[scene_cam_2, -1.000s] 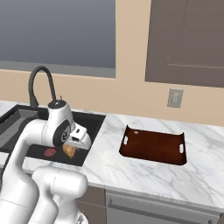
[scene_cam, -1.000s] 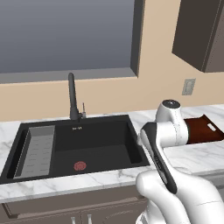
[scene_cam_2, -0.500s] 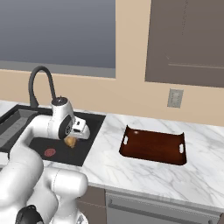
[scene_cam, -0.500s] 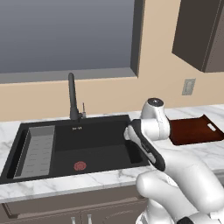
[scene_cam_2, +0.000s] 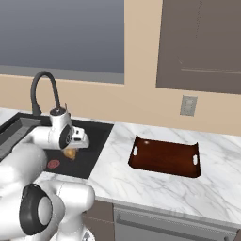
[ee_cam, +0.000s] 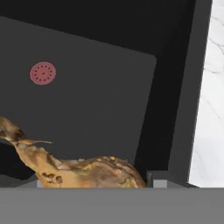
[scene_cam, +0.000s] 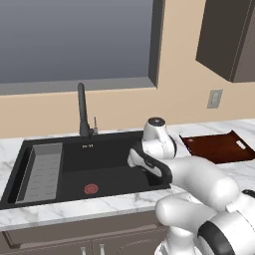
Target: Pick up all produce items and place them in the sink. Turn on the sink faucet to wash them. Then turn the sink off and put them in the tray.
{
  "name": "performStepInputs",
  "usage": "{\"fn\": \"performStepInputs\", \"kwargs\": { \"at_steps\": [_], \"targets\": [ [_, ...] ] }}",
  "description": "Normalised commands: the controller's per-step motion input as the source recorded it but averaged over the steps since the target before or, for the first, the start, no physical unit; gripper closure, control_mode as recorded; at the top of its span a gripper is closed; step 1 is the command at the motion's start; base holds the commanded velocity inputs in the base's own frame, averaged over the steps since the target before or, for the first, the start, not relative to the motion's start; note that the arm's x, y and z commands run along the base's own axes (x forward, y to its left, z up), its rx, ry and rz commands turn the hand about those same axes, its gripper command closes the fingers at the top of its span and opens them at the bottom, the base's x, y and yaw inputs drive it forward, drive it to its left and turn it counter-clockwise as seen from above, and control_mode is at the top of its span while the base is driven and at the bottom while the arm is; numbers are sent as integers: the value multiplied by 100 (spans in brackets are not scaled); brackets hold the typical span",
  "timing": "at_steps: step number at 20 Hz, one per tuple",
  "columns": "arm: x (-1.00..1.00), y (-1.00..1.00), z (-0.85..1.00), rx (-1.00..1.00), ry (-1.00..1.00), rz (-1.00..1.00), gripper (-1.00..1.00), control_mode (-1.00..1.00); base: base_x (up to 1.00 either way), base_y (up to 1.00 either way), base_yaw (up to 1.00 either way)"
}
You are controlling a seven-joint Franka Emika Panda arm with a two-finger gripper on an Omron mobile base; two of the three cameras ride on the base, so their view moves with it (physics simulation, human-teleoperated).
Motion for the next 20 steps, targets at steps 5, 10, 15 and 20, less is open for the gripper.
{"fn": "performStepInputs", "kwargs": {
  "at_steps": [5, 10, 15, 20],
  "targets": [
    [45, 32, -36, 0, 0, 7, 100, -100, 0, 0, 0],
    [39, 30, -28, 0, 2, 6, 100, -100, 0, 0, 0],
    [39, 7, -34, 0, 5, 2, 100, -100, 0, 0, 0],
    [30, 1, -45, -1, 4, 0, 100, -100, 0, 0, 0]
  ]
}}
